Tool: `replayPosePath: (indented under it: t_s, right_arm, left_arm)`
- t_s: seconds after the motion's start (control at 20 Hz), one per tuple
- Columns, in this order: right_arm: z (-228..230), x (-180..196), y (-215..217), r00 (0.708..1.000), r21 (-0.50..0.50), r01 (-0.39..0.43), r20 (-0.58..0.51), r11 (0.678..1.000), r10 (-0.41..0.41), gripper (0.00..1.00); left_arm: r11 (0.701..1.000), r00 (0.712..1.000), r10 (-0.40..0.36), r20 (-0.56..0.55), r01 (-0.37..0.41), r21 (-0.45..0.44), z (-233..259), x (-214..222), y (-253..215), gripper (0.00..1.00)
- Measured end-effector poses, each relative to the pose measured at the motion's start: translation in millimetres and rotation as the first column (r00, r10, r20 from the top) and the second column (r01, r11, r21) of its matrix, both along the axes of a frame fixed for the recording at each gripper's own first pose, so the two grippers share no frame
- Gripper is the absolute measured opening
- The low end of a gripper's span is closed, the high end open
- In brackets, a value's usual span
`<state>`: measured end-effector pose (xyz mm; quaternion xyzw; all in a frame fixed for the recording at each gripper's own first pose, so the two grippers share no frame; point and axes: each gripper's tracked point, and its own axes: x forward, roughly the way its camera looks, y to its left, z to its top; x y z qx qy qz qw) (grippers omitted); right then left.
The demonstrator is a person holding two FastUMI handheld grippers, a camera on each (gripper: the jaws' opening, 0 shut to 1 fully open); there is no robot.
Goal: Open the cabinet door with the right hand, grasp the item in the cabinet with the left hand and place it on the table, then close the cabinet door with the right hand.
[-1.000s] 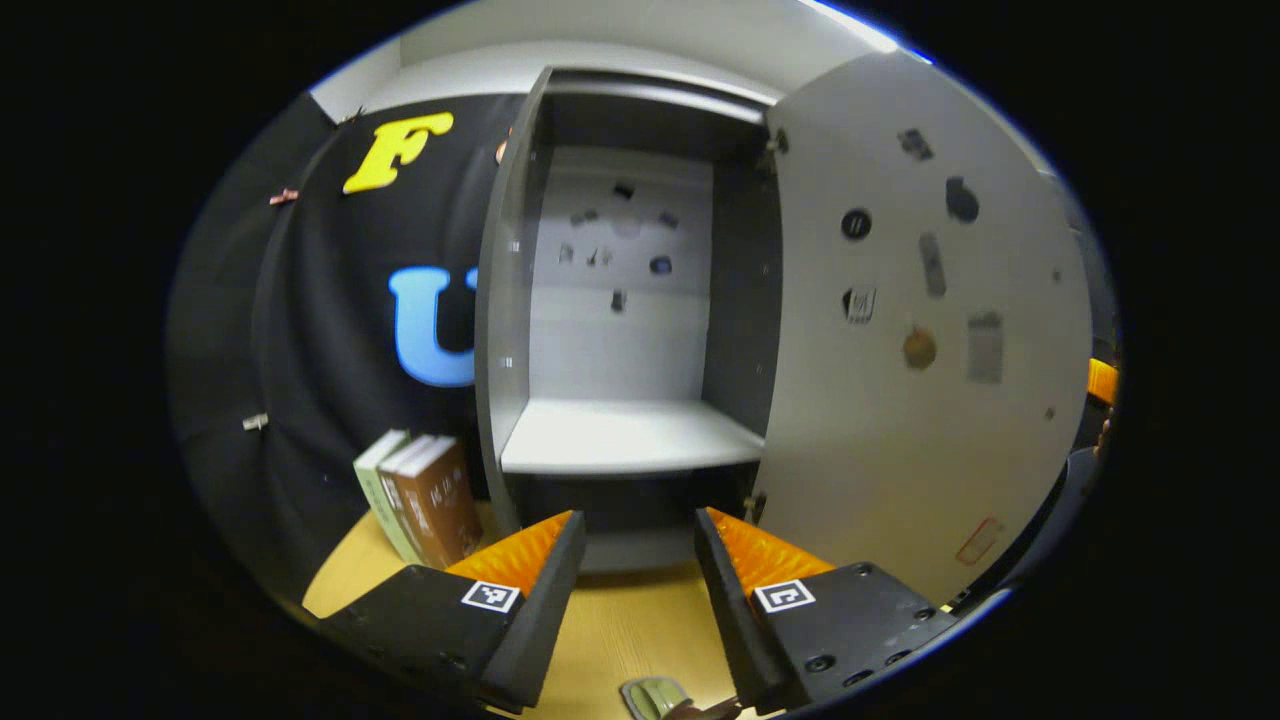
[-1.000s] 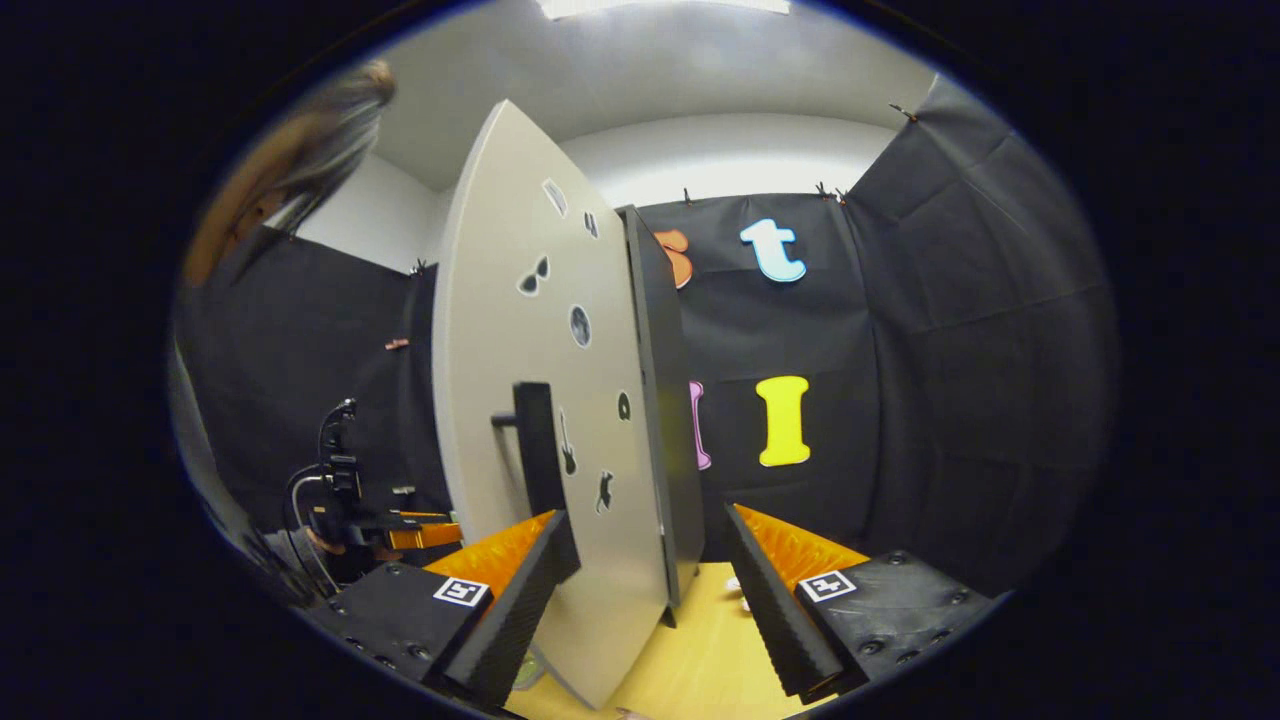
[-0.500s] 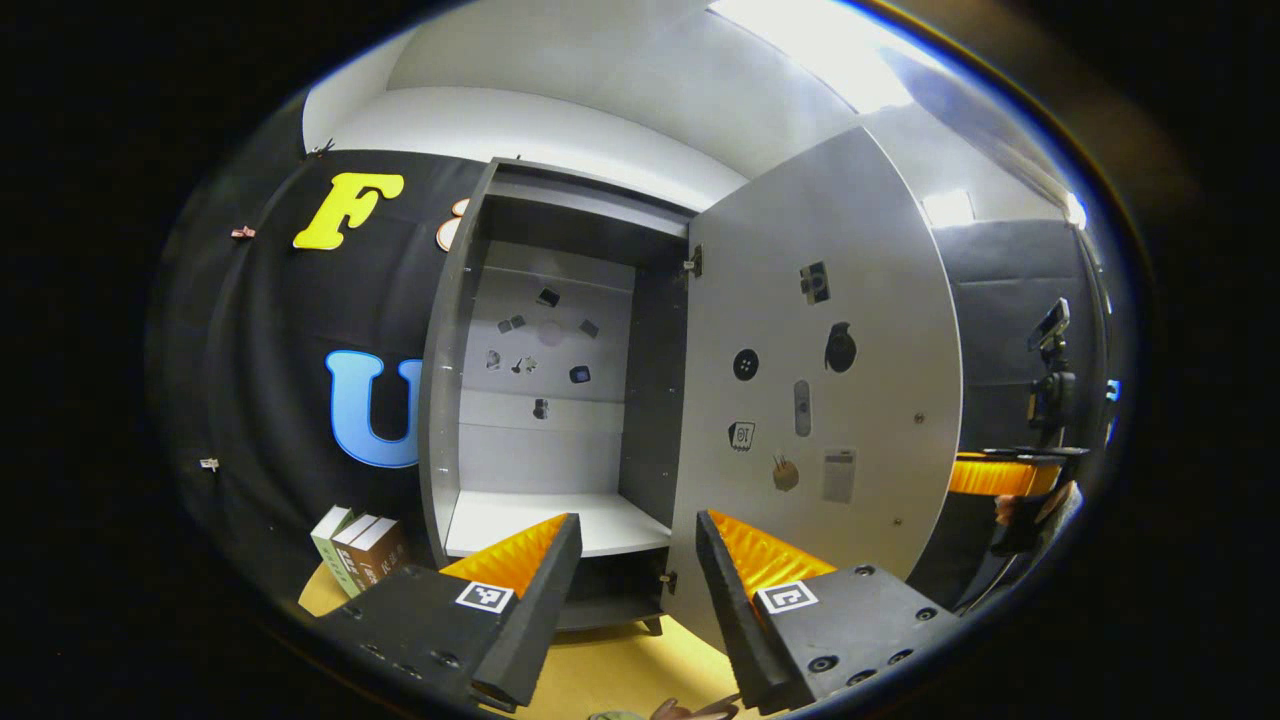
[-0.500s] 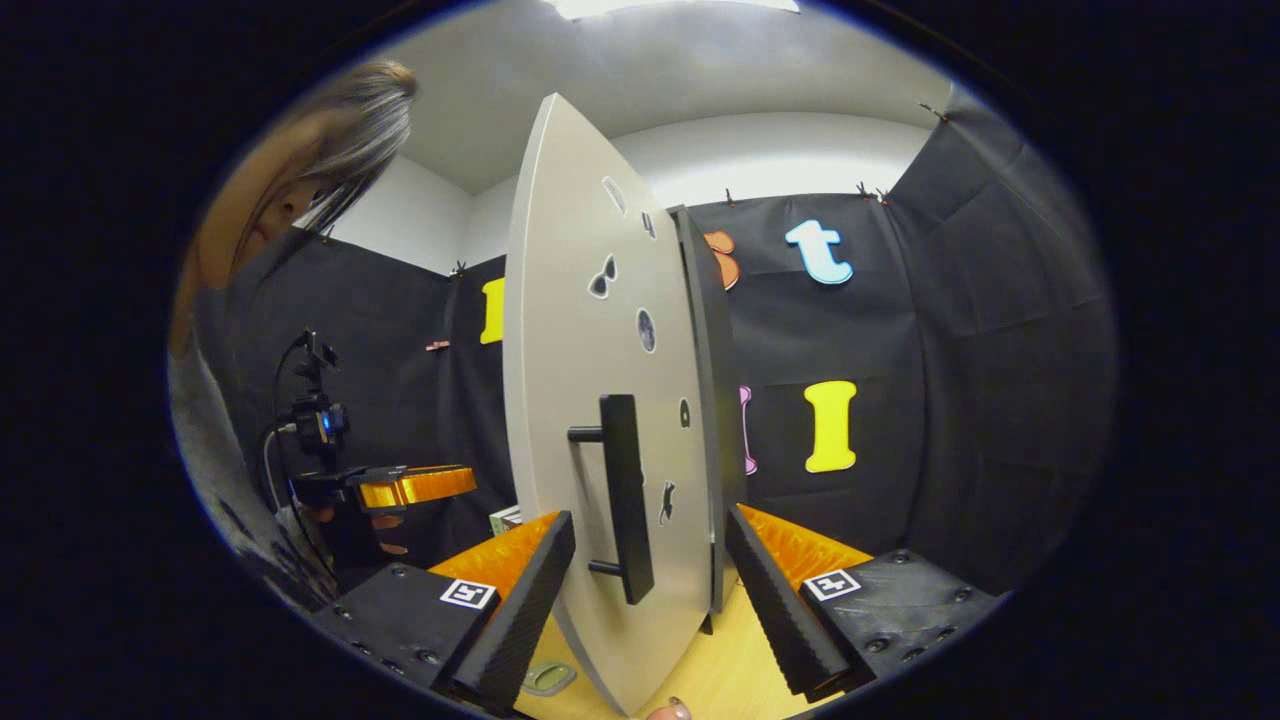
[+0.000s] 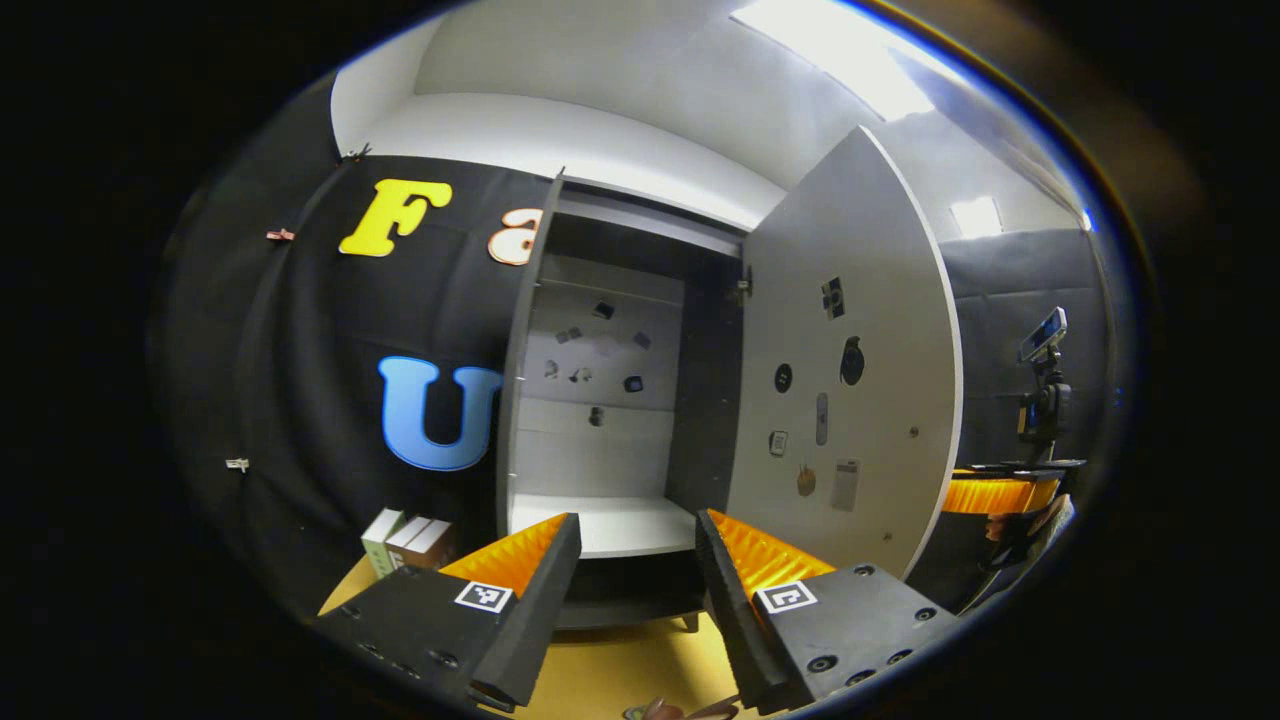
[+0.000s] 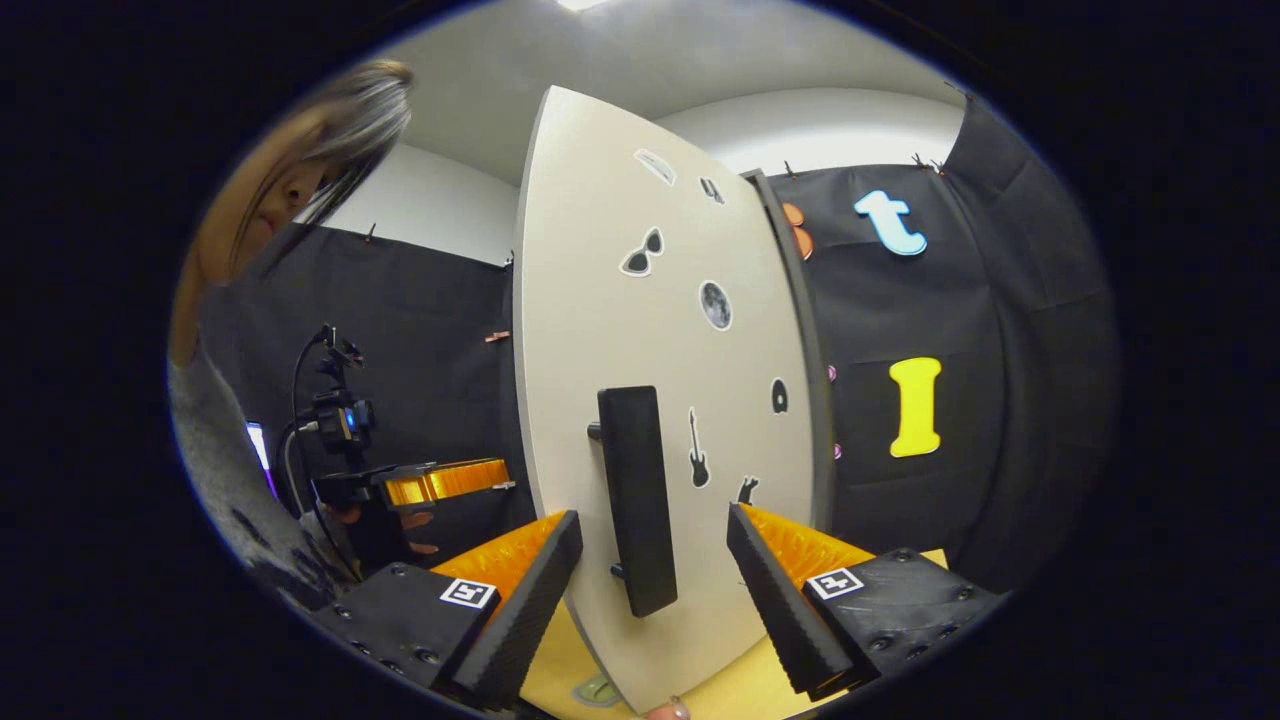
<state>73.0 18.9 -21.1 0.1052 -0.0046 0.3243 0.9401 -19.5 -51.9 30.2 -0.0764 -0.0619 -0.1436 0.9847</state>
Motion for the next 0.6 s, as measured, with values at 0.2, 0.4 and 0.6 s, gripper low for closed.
replayPosePath:
  t_s: [0.2,0.4,0.6]
  right_arm:
    - [-7,24,50,0.999,0.042,-0.035,-0.024,0.998,0.036,0.97]
    - [6,25,60,0.998,0.018,-0.031,0.054,0.999,0.030,0.98]
    - [8,19,57,0.995,-0.029,0.034,0.094,0.999,-0.031,0.98]
  left_arm:
    - [0.999,0.999,0.044,0.015,-0.044,0.013,3,-11,34,0.75]
    - [0.998,0.998,0.055,-0.004,-0.055,0.024,-3,-14,49,0.75]
    - [0.999,0.999,0.031,-0.019,-0.030,0.032,-4,-10,46,0.75]
